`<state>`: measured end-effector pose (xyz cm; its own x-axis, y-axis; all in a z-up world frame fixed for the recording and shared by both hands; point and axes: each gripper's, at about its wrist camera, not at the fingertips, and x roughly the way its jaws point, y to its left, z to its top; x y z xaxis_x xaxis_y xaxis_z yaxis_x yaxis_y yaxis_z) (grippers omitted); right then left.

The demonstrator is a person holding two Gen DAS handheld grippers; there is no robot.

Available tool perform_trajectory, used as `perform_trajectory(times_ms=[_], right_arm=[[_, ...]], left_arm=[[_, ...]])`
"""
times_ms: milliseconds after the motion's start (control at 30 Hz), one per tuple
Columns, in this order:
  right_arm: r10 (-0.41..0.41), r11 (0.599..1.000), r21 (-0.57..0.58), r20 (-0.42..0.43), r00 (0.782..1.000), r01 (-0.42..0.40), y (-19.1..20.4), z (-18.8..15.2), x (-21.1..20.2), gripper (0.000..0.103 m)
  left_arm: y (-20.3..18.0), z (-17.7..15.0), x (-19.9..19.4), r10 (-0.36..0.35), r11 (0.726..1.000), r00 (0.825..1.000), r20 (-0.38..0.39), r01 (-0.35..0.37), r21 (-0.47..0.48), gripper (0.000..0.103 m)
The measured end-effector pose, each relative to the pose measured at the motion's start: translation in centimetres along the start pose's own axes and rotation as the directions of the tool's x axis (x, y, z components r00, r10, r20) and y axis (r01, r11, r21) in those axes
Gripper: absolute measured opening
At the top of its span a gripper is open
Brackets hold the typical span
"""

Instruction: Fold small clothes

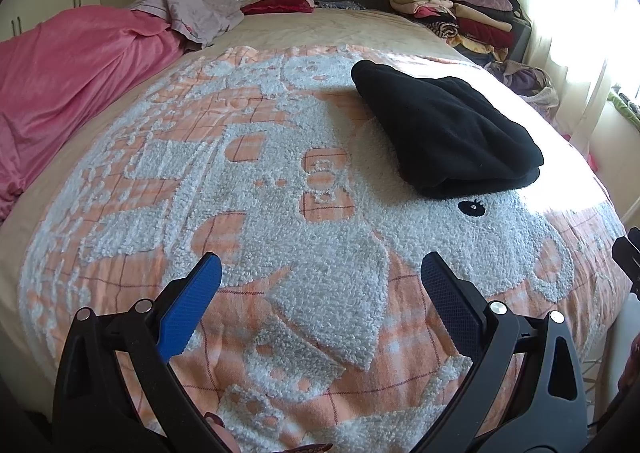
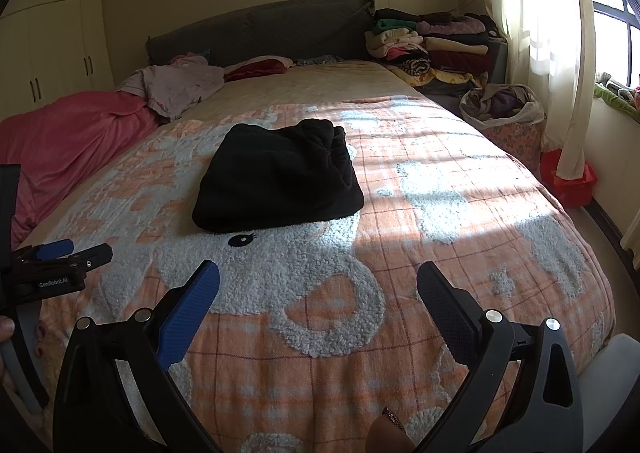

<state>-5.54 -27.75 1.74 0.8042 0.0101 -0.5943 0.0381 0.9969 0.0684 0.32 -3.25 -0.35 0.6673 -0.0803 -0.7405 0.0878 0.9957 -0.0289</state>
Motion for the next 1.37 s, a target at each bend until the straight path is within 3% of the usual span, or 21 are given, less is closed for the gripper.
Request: perform_trajectory(times_ms=[733, 867, 1033, 1100, 1200, 1267, 1367], right_arm=[[-0.036, 0.999, 0.013, -0.004, 0.999, 0.036, -0.5, -0.2, -0.3, 0.099], [-0.081, 0.996, 0.048, -0.009, 0.997, 0.081, -1.7, -0.5, -0.5, 0.099], [-0.194, 0.968, 0.154, -0.034, 0.980, 0.197, -6.0, -2.0, -1.6, 0.099], [-0.275, 0.935, 0.219, -0.055, 0.960, 0.281, -9.0, -3.2, -2.6, 0.098], [-0.421, 0.835, 0.339, -0.116, 0.900, 0.435, -15.3, -5.9, -4.6, 0.098], [-0.530, 0.728, 0.401, -0.184, 0.828, 0.556, -20.3, -8.1, -6.2, 0.098], [-0.659, 0.538, 0.448, -0.305, 0.688, 0.714, -28.0, -11.8, -8.3, 0.098]], left_arm=[[-0.1, -0.2, 0.2, 0.014, 1.000, 1.000, -0.016, -0.014, 0.012, 0.094], [0.2, -0.2, 0.3, 0.028, 1.000, 0.999, -0.025, -0.028, 0.003, 0.094], [2.0, 0.2, 0.0, 0.015, 0.998, 1.000, -0.013, -0.016, -0.053, 0.094], [3.9, 0.9, -0.2, 0.035, 0.995, 0.999, 0.000, -0.035, -0.092, 0.094], [8.5, 2.5, -0.2, 0.088, 0.984, 0.996, 0.015, -0.085, -0.158, 0.094], [13.1, 3.6, 0.0, 0.176, 0.966, 0.984, 0.024, -0.168, -0.196, 0.094], [21.4, 4.9, 1.0, 0.315, 0.914, 0.949, -0.010, -0.306, -0.265, 0.094]])
